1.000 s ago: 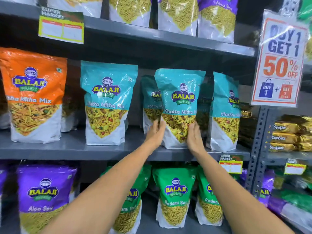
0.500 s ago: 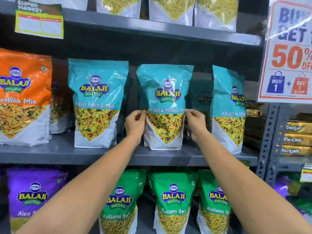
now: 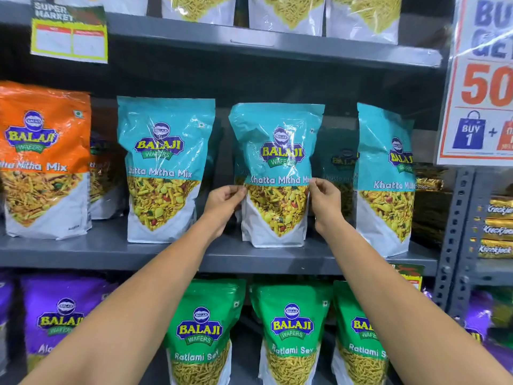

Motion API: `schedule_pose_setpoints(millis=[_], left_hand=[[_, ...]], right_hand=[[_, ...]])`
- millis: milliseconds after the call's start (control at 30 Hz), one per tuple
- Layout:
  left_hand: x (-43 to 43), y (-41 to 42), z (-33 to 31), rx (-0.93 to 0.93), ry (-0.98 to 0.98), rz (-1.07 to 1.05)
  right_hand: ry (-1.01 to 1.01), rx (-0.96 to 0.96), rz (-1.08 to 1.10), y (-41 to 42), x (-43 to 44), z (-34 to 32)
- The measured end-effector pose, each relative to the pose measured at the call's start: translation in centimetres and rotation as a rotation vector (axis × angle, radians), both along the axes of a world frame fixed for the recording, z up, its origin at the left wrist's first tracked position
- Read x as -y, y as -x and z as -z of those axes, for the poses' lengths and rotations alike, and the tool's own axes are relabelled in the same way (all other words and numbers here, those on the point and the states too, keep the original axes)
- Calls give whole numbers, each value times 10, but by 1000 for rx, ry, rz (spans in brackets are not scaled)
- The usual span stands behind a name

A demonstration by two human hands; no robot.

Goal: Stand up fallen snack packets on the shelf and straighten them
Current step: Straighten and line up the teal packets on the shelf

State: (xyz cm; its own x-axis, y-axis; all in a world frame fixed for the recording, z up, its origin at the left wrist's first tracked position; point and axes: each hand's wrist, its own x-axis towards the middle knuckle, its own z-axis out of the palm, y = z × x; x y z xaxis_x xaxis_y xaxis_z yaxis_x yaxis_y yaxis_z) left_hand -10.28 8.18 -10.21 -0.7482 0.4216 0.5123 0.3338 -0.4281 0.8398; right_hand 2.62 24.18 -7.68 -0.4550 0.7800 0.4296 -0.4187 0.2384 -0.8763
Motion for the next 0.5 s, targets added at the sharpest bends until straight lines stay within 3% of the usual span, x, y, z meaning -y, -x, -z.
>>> schedule_pose_setpoints(millis=[167, 233, 367, 500], left_hand=[[5, 2, 2, -120, 34, -197], [6, 3, 0, -70, 40, -144], [5, -6, -21, 96, -25, 42], [-5, -10, -34, 120, -90, -54]], right_hand=[[-16, -47, 120, -4, 1, 3], [-24, -55, 130, -4, 1, 2], [117, -96, -61, -3, -1, -7], [199, -169, -166, -3, 2, -20]])
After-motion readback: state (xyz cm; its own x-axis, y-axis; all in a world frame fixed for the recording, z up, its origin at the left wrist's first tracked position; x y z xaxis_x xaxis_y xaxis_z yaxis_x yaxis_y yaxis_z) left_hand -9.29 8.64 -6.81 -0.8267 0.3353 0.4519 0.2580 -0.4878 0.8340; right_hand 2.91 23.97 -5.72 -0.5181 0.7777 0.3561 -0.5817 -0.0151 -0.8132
